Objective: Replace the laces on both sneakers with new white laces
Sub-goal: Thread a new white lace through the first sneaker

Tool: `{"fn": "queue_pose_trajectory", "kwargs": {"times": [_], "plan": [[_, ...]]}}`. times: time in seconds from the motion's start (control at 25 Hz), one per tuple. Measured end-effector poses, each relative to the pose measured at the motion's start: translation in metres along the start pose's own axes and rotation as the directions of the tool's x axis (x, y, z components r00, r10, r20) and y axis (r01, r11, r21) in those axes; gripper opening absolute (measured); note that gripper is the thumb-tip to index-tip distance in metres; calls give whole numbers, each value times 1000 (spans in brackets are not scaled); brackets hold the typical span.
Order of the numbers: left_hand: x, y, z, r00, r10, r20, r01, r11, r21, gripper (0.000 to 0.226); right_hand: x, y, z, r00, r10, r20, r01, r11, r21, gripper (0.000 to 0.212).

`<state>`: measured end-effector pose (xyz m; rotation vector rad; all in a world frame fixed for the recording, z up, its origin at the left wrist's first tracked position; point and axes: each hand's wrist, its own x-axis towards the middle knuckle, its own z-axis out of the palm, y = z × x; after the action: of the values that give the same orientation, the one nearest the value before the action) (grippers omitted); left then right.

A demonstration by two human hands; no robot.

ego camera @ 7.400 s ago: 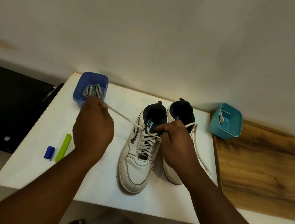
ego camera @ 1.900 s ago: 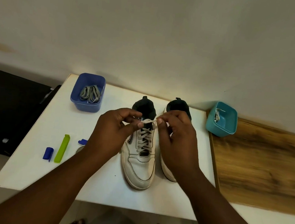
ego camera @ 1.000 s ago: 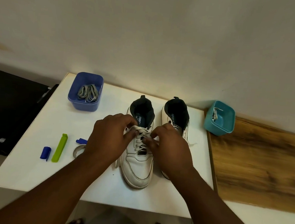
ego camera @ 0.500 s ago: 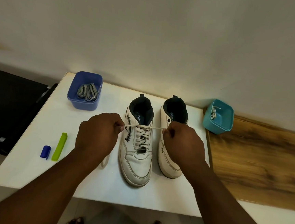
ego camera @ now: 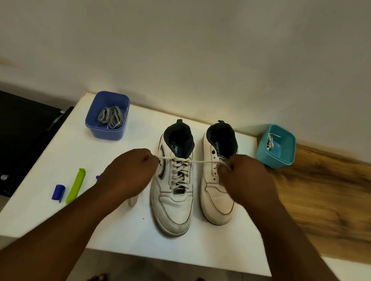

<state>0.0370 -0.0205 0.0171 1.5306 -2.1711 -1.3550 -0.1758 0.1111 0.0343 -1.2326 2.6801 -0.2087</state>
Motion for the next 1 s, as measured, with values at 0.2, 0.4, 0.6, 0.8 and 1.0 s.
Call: {"fn": "queue_pose_trajectory", "kwargs": {"times": [0.2, 0.4, 0.6, 0.8, 1.0], "plan": [[2, 13, 9, 967, -102, 235, 256, 391, -884, 29, 7, -8, -12, 941, 133, 310, -328, 154, 932, 33], [7, 6, 22, 983, -60, 175, 184, 454, -872, 34, 8, -30, 17, 971, 65, 230, -238, 297, 925, 27], [5, 7, 28, 997, 4, 73, 53, 640, -766, 24, -9, -49, 45, 994, -4, -113, 88, 655, 751, 22], [5, 4, 35, 998, -32, 54, 62, 648, -759, 20, -13, -54, 56, 954, 220, -206, 23, 628, 778, 8], [10, 3, 39, 998, -50, 25, 52, 657, -752, 19, -15, -57, 66, 938, 319, -138, -77, 579, 811, 11]]}}
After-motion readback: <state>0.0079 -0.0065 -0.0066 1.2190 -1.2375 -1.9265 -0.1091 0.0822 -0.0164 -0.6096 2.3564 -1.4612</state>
